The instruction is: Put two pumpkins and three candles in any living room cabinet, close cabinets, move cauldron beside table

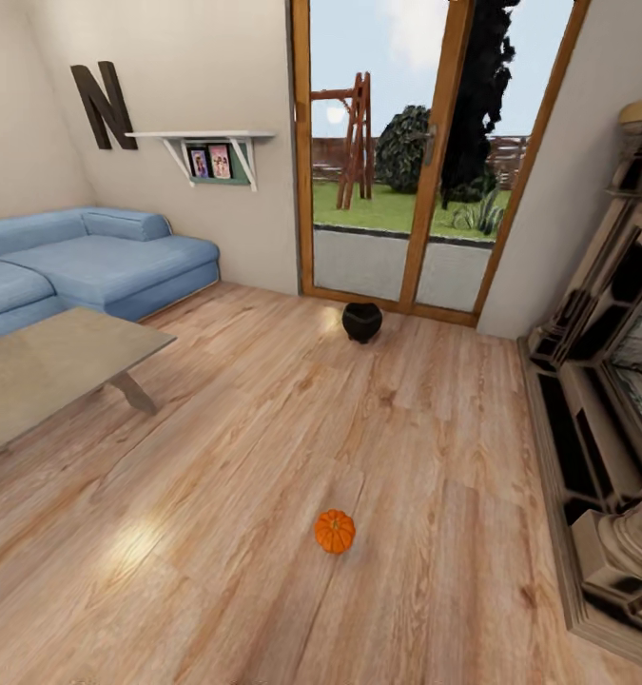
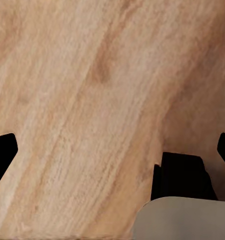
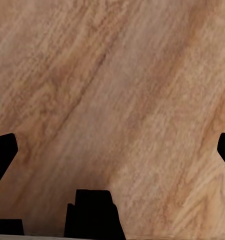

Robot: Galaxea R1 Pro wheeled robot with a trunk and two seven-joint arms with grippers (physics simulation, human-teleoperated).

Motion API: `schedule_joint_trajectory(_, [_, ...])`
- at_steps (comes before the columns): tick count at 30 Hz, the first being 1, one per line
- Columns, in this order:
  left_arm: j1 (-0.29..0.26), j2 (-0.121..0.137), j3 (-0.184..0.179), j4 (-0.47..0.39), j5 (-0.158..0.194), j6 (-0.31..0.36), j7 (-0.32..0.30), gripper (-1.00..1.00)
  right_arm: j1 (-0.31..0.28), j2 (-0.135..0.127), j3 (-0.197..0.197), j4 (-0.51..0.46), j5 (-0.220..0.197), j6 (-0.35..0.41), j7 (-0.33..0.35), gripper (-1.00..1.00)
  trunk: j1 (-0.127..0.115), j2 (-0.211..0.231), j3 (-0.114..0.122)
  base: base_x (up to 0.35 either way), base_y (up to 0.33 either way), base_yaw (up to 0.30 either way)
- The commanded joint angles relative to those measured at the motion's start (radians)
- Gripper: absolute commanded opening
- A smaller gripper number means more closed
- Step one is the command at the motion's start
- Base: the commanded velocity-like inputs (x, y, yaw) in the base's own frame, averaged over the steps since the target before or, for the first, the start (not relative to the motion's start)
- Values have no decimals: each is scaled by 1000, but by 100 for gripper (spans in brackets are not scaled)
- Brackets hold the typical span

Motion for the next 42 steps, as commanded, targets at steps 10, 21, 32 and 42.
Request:
schedule_joint_trajectory(10, [0, 0, 0, 0, 0, 0, 0, 100, 0, 3, 1, 0, 2, -1, 0, 100, 0, 0, 0, -65, 0, 0])
schedule_joint_trajectory(21, [0, 2, 0, 0, 0, 0, 0, 100, 0, 7, 2, 0, 2, 0, 0, 100, 0, 0, -14, -1, 0, 50])
schedule_joint_trajectory(32, [0, 2, 0, 0, 0, 0, 0, 100, 0, 8, 2, 0, 3, -2, -1, 100, 0, 0, -30, 0, 0, 151])
schedule_joint_trajectory(42, [0, 2, 1, 0, 0, 0, 0, 100, 0, 9, 2, 0, 3, -2, -1, 100, 0, 0, -32, 0, 0, 273])
